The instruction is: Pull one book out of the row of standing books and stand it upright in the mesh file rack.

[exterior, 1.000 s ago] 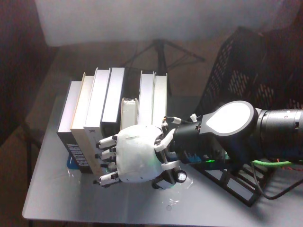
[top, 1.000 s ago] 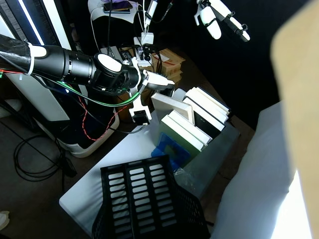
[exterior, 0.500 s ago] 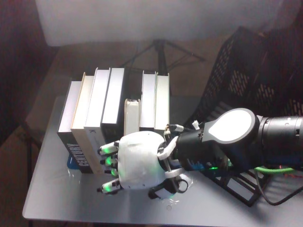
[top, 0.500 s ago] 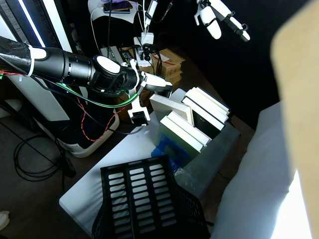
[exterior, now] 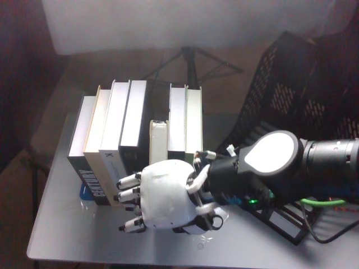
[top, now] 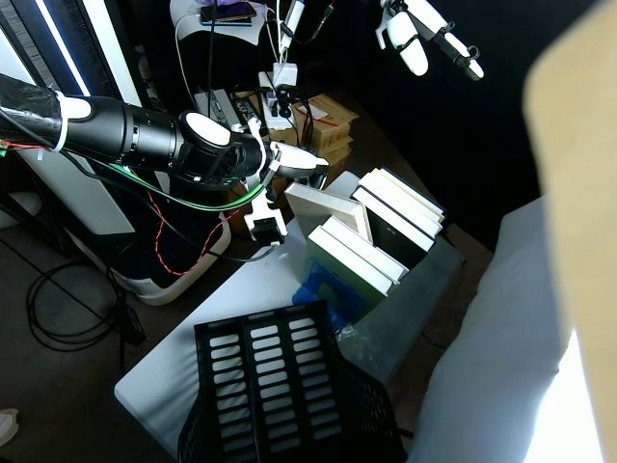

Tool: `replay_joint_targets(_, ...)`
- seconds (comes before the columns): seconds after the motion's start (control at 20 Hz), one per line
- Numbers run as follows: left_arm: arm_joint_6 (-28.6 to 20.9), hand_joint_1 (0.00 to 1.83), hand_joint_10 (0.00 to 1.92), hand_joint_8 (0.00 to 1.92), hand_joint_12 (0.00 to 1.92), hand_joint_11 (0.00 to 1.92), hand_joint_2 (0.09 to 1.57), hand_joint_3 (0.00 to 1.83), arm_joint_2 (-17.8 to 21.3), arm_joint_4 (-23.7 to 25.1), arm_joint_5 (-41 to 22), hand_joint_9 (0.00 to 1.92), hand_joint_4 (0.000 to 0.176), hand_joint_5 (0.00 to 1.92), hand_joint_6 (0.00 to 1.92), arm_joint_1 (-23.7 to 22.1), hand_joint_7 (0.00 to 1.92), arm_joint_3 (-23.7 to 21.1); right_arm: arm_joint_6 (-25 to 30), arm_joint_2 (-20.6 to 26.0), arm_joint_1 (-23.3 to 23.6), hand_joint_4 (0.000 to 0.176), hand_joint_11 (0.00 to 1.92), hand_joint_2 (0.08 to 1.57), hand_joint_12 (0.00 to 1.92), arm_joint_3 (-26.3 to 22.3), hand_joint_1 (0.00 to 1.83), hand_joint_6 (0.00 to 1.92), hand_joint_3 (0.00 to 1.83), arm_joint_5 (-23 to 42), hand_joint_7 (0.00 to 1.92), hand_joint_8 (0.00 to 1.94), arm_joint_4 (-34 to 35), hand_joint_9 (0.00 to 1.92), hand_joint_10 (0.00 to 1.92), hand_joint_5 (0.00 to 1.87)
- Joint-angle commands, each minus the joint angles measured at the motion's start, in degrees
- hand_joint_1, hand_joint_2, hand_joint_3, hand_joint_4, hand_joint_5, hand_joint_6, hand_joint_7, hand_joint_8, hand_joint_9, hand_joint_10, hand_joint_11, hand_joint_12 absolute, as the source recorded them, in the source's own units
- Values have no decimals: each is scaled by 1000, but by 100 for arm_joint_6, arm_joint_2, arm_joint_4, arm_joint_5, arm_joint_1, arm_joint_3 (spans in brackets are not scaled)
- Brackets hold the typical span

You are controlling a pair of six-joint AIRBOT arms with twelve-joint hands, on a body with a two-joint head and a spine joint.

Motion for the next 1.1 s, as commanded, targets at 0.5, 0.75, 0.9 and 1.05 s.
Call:
replay_joint_targets(0.5,-16,96,0,0,0,0,1527,0,52,-72,-702,0,0,3,1,-5,0,105,1134,-68,-163,58,0,1230,1896,271,947,1030,31,-164,653,57,-1266,0,1113,198)
replay_joint_targets(0.75,-16,74,0,0,1,2,1512,0,-4,139,-482,0,22,1,0,-198,0,252,1133,-26,-154,58,0,1231,1900,262,947,1031,30,-153,653,59,-1089,0,1114,198)
replay_joint_targets(0.9,-16,108,0,0,0,0,1524,0,-23,375,-267,0,16,2,1,-424,0,335,1132,-9,-155,58,0,1231,1902,176,947,1032,29,-113,652,60,-981,0,1114,197)
replay_joint_targets(1.05,-16,140,0,0,0,0,1511,0,-38,553,-133,0,16,9,4,-553,0,399,1131,96,-154,58,0,1231,1904,165,947,1032,28,-104,652,60,-758,0,1114,197)
